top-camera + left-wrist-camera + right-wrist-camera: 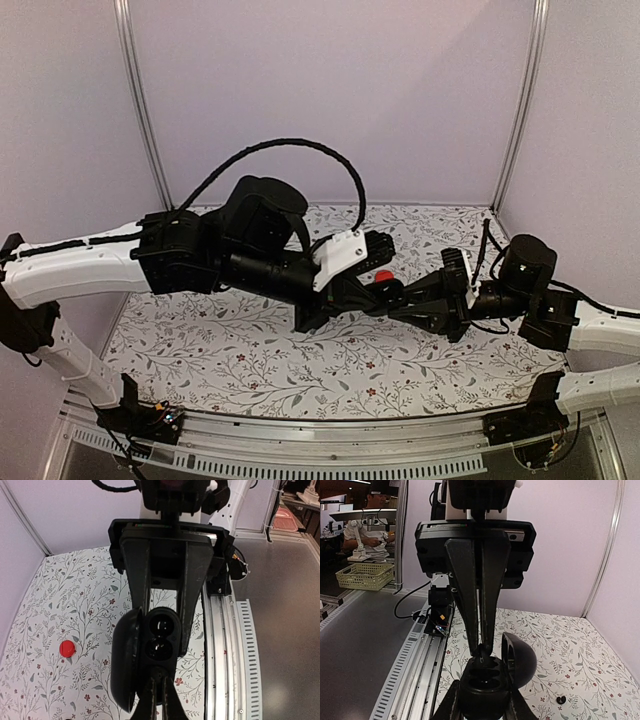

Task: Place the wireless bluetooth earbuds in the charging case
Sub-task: Insert the left earbud into the left side groove of the charging case, then open the charging case.

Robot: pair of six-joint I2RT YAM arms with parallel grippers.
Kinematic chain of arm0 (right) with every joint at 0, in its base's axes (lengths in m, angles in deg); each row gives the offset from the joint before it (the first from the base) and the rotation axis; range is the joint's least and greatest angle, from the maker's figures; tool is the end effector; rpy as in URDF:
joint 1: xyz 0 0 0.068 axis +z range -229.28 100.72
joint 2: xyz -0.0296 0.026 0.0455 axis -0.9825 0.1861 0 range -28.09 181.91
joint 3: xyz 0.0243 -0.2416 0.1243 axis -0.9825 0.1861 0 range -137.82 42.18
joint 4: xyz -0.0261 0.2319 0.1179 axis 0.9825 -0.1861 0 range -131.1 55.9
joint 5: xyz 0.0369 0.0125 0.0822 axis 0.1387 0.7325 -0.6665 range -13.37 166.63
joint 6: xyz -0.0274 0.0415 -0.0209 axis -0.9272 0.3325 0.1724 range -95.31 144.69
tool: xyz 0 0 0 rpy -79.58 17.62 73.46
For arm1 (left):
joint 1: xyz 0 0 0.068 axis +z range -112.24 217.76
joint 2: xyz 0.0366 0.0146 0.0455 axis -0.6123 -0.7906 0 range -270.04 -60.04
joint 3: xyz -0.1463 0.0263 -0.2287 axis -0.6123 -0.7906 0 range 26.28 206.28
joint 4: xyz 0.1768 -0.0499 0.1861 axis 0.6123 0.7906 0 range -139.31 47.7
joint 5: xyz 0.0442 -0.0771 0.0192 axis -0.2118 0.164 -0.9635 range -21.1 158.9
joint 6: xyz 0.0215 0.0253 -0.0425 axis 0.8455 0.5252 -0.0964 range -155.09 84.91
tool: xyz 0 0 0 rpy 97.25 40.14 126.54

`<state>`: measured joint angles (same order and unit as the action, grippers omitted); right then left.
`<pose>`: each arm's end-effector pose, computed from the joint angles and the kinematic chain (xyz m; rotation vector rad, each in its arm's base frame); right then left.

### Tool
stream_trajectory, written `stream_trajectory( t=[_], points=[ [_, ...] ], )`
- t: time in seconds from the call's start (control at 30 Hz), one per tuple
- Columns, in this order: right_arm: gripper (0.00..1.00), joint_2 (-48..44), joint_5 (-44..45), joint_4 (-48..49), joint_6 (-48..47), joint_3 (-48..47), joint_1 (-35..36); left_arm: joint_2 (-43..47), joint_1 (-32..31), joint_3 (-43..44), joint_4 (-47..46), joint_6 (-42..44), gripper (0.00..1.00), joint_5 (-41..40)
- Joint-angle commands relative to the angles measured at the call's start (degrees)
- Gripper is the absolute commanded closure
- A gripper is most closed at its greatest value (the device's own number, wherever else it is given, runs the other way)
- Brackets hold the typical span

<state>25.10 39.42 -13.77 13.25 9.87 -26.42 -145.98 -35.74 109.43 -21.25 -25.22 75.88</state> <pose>0.1124 0.1840 0.2927 -1.3014 1.0695 1.0630 0.0933 -0.3299 0.3688 1.5237 1.5963 -0.7742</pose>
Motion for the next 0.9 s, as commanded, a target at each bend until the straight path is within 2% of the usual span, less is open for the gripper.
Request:
stream_trajectory(
  t=[0.0, 0.2, 0.3, 0.4, 0.5, 0.77, 0.87],
  points=[
    [1.0, -1.79, 0.95, 2.07, 0.04, 0.1, 0.4, -1.16, -0.74, 1.5, -0.58, -1.02, 1.0, 1.04],
    [1.0, -2.9, -0.12, 2.62, -0.13, 0.56, 0.45, -2.17, -0.71, 1.94, 0.6, -1.42, 0.99, -0.84],
    [1.0, -3.02, 0.78, 2.6, -0.06, 1.25, 0.4, -1.01, -0.76, 2.45, 1.08, -1.5, 0.9, -2.17],
    [1.0, -2.79, 1.17, 2.6, 0.51, 1.47, 0.4, 1.11, -0.71, 2.09, 0.21, -0.68, 0.74, -2.15],
    [1.0, -2.44, 1.3, 2.76, 0.83, 1.47, 0.4, 2.83, -0.73, 1.33, -0.75, 0.1, 0.68, -2.7],
    [1.0, -1.66, 1.65, 3.13, 1.8, 1.4, 0.42, 8.76, -0.73, -1.93, -3.57, 2.08, 0.65, -1.67],
    [1.0, -1.84, 1.83, 3.34, 2.36, 1.46, 0.44, 11.84, 1.01, -4.59, -6.26, 0.05, 0.62, -3.33]
  ],
)
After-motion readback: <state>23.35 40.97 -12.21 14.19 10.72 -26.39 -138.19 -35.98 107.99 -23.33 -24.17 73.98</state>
